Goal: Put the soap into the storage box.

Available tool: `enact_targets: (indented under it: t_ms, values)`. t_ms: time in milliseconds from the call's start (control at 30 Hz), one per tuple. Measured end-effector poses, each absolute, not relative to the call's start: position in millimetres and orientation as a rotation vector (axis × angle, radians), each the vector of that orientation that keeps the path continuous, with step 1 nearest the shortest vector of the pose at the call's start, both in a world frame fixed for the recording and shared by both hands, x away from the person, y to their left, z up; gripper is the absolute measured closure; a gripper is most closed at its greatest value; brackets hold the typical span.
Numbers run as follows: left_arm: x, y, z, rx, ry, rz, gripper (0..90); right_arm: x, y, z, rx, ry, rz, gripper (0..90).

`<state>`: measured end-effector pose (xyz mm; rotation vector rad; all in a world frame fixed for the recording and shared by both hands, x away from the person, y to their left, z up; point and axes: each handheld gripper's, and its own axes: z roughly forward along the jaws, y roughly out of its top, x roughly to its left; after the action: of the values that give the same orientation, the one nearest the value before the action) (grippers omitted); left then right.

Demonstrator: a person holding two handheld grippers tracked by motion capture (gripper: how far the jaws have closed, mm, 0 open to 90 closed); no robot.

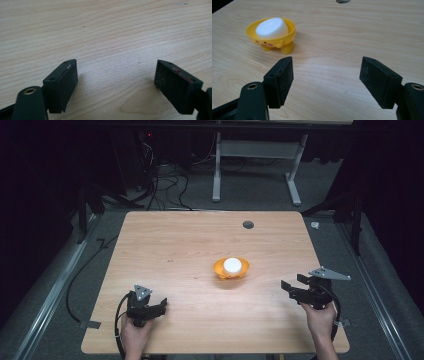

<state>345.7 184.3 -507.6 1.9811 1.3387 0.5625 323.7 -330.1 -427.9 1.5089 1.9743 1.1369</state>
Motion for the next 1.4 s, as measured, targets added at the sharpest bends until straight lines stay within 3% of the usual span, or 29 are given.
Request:
enact_targets:
  t_ms: [1400]
  values:
    - [346,184,-508,1.98,1.34,0.564,19.4,314,-319,-475,1.594,2.001,1.136,28.2]
